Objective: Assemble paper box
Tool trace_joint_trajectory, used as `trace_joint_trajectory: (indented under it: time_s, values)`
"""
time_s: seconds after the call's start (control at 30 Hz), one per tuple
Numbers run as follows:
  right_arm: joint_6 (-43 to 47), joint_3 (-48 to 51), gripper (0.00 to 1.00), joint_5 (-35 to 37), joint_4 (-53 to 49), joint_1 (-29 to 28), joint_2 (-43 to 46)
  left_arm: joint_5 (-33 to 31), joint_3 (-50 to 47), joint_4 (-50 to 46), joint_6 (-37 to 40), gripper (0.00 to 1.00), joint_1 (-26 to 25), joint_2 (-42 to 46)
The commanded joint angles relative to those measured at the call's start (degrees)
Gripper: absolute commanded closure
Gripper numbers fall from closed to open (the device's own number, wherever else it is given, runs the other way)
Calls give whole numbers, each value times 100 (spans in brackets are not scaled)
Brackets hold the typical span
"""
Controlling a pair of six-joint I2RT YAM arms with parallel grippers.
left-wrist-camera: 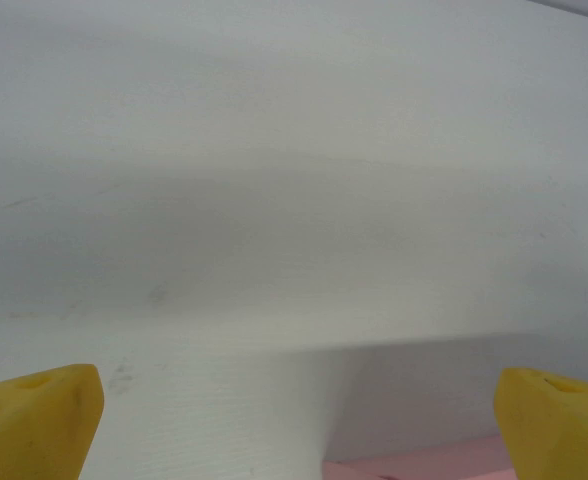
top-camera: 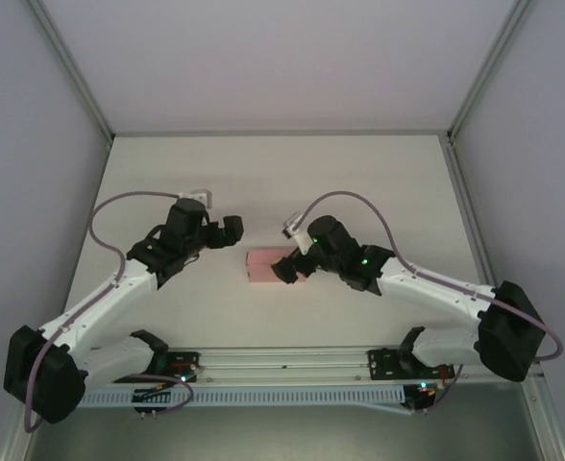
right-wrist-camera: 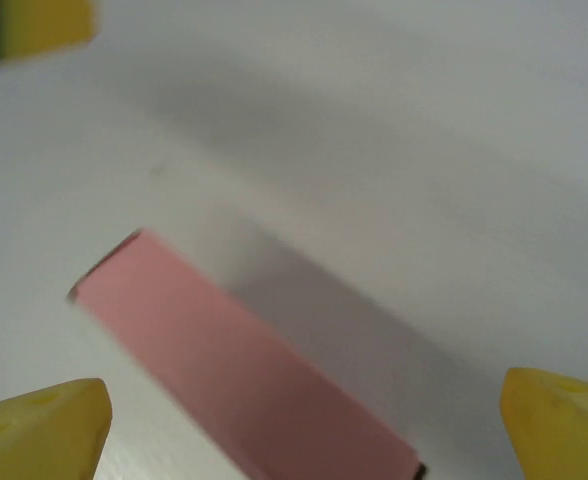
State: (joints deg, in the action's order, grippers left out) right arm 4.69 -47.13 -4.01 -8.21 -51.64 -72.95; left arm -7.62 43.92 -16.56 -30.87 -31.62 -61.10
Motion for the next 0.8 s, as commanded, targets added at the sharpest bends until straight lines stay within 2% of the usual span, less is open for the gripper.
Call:
trace_joint_trajectory:
  time_s: [0.0,0.17,0.23,0.33,0.5,0.63,0.7,0.77]
  values:
    - [2480,-622,0,-896,-944,27,-427,-258,-187,-331,61,0,158,201]
    - [3105,-1620,0,-762,-1944,29,-1387,-249,-373,-295,37,0,204,316]
    - [3266,-1932,3,-797,-2349,30,-1767,-267,-351,-336,37,0,221,318]
    - [3350,-2354,16,-617,-2937,26,-2268,-267,-331,-362,42,0,227,327]
    - [3376,-2650,37,-335,-3262,34,-2632,-249,-332,-364,53,0,229,370]
    - [3338,-2762,65,-215,-3406,23,-2626,-266,-332,-358,94,0,235,474]
    - [3172,-2727,70,174,-3227,-1,-2513,-264,-332,-349,108,0,235,529]
    - [2963,-2489,71,1135,-2547,-85,-2274,-275,-347,-342,98,0,235,555]
